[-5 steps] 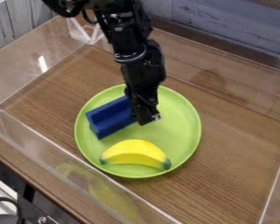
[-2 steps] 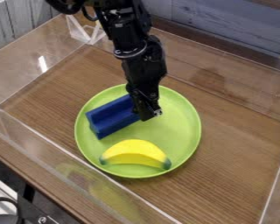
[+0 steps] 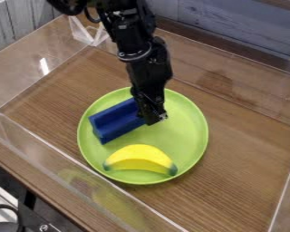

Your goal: Put the blue object in the green plate

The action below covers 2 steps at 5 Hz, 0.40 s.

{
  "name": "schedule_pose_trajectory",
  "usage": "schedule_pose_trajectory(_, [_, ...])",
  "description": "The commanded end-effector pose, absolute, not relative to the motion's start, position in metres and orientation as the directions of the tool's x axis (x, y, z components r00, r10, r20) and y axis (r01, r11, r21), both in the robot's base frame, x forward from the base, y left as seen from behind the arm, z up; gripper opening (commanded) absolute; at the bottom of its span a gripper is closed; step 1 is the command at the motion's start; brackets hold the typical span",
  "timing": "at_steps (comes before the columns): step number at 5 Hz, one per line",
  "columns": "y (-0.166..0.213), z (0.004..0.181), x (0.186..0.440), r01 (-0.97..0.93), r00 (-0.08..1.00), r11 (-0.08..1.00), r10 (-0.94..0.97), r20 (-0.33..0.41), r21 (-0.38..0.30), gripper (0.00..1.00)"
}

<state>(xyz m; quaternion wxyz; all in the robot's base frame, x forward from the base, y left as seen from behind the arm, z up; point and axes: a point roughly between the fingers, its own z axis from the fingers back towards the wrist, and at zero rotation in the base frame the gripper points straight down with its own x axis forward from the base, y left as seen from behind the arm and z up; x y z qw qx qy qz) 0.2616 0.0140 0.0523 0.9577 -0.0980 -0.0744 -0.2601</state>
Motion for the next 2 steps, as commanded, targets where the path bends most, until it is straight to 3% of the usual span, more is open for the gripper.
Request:
schedule_pose_trajectory(1, [0.0176, 0.0580, 0.2655, 0.508, 0.852, 0.851, -0.475, 0.219, -0.134, 0.00])
schedule_pose_trajectory(2, [0.0177, 0.0572, 0.2650, 0.508, 0.853, 0.850, -0.474, 0.220, -0.138, 0.00])
